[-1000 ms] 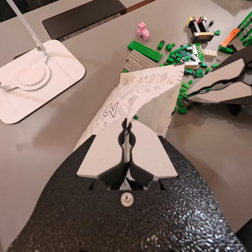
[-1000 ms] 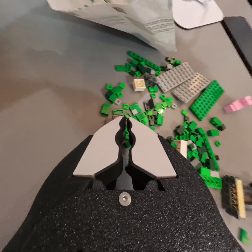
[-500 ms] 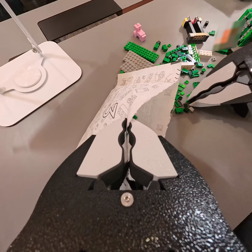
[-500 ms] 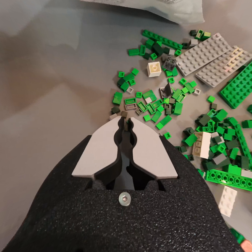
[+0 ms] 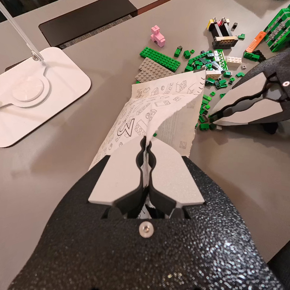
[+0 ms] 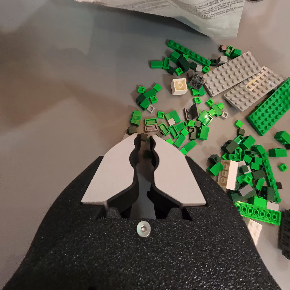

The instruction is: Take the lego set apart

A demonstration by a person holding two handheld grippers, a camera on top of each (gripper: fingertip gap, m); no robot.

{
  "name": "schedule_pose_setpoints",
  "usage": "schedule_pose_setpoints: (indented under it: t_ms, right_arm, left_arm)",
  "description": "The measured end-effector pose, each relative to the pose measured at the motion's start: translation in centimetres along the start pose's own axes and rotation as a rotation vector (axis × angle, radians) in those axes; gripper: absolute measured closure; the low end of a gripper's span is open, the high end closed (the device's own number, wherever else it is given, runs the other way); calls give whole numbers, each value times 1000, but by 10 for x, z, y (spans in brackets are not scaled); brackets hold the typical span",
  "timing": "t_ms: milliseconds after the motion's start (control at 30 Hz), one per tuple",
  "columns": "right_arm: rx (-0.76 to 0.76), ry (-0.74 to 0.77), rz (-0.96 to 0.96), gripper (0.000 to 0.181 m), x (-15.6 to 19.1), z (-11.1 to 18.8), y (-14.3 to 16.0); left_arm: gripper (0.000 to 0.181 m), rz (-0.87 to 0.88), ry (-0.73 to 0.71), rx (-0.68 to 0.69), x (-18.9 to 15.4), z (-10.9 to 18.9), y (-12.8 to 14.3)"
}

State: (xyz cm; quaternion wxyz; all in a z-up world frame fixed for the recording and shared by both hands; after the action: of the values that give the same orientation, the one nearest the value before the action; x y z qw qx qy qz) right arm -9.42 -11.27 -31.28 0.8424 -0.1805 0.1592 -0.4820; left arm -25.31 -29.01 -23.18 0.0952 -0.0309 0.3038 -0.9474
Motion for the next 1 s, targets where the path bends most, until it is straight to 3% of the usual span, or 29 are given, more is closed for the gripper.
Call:
schedule_pose_setpoints:
  t_ms: [167,300,833,900,1000]
  right_arm:
    - [64,92,-4,165,-5,4,6]
    - [-9,50,19,166,-1,7,4]
    - [34,55,15,174,-3,2,2]
    - [-64,129,86,174,2,12,-8]
    - [-369,221,166,174,21,41,-43]
  left_arm:
    - [181,2,4,0,0,0,0]
    - [181,1,9,0,0,0,0]
    - [181,-2,13,2,-1,-1,0]
    - [181,-2,12,-2,-1,0,0]
    - [181,-4,10,-11,-2,0,-2]
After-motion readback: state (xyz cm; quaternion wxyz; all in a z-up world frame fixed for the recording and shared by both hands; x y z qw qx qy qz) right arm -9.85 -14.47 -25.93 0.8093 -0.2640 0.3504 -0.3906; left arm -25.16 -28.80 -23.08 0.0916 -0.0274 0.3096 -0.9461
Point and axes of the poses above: each gripper's, where its closed fingertips meet, z back along the fingers, y out of its underside, x = y × z across the jaws, the point moved 9 cm from there along z, back along the fingers, and after that the axes turned 13 degrees about x, right-handed, at the moved point
